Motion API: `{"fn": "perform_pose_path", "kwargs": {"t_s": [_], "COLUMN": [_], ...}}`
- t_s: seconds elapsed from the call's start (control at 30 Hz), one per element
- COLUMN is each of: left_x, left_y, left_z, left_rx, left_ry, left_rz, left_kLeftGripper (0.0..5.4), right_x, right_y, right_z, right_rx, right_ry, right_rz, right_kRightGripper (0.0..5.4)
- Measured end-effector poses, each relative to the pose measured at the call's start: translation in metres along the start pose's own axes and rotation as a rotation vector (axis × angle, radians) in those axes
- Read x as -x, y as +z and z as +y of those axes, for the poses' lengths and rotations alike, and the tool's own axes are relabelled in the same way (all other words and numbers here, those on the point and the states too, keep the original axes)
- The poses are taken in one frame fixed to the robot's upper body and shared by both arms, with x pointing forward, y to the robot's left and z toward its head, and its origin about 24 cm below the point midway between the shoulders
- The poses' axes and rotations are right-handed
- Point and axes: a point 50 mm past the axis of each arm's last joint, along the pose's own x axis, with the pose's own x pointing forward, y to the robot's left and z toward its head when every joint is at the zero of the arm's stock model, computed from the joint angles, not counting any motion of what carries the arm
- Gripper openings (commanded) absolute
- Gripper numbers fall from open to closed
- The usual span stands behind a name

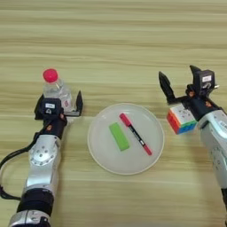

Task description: Move the objects on the table

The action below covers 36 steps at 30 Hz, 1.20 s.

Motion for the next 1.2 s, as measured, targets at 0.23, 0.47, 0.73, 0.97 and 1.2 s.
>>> {"fn": "perform_pose_path", "kwargs": {"t_s": [0.23, 0.47, 0.73, 0.97, 1.2], "left_x": [0.0, 0.0, 0.004, 0.006, 0.006], "left_y": [0.0, 0.003, 0.007, 0.008, 0.01], "left_z": [0.0, -0.002, -0.004, -0.008, -0.009], "left_rx": [0.0, -0.002, 0.002, 0.008, 0.005], "left_ry": [0.0, -0.003, -0.002, -0.002, 0.0], "left_rz": [-0.002, -0.014, -0.037, -0.043, -0.048], "left_kLeftGripper": [5.37, 5.37, 5.37, 5.37, 5.37], "right_x": [0.0, 0.0, 0.001, 0.01, 0.02], "right_y": [0.0, 0.0, -0.004, -0.017, -0.027], "right_z": [0.0, 0.0, -0.005, -0.012, -0.016], "right_rx": [0.002, 0.031, 0.049, 0.073, 0.089], "right_ry": [0.0, -0.001, -0.018, -0.035, -0.011], "right_rz": [0.001, -0.005, 0.005, 0.058, 0.084], "right_kRightGripper": [5.4, 5.4, 5.4, 5.4, 5.4]}}
